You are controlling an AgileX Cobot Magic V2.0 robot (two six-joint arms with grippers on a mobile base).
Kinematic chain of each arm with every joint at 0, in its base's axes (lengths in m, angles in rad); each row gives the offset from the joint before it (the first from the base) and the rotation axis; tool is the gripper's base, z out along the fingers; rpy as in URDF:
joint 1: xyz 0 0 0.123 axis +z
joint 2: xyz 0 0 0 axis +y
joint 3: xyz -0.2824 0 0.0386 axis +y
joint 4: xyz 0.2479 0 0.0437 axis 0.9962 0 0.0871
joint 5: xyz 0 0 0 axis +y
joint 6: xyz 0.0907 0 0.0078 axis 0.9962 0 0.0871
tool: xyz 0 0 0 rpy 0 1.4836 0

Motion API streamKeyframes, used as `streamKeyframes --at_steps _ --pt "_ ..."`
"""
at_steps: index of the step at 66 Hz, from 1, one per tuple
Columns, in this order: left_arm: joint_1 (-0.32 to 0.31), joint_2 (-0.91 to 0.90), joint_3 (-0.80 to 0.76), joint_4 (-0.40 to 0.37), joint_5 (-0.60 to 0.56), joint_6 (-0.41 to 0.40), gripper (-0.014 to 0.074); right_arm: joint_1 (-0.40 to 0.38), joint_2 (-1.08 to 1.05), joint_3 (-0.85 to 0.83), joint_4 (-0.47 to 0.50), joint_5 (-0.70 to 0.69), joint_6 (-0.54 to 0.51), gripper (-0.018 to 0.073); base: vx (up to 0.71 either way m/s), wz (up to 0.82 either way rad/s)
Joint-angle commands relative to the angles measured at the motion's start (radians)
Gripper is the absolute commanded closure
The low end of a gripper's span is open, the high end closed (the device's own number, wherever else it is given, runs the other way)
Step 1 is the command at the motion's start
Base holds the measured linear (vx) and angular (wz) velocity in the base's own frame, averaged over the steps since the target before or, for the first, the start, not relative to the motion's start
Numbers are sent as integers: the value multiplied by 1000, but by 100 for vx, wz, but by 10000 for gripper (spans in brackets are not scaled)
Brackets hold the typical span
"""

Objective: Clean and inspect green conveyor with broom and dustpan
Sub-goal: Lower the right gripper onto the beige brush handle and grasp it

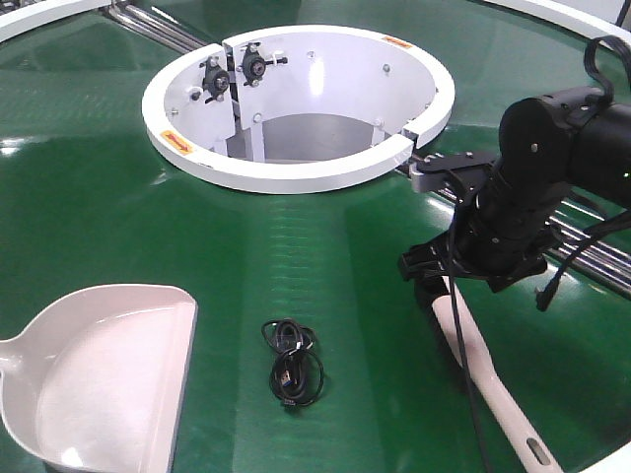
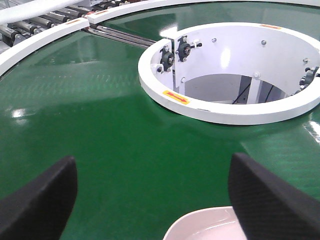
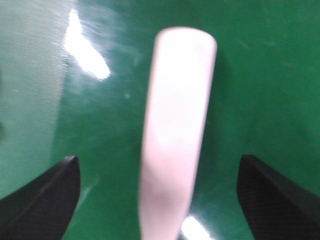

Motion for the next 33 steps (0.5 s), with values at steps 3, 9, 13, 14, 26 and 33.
streamKeyframes --at_steps 3,9,13,14,26,33 --pt "-8 0 -35 -12 -66 0 28 -68 -24 -31 44 14 -60 -32 0 0" --pt "-8 0 -35 -12 -67 0 28 -76 -24 -31 99 17 -135 -32 0 0" --pt "-8 0 -35 -12 -67 0 28 -72 -24 -31 105 17 -138 -32 0 0" --pt "-8 0 -35 -12 -67 0 28 -70 -24 -31 105 15 -138 -32 0 0" --pt "-8 0 -35 -12 -66 0 28 -64 -21 -31 101 -27 -133 -32 0 0" --pt "-8 0 -35 -12 -66 0 28 -64 -5 -31 101 -39 -134 -32 0 0"
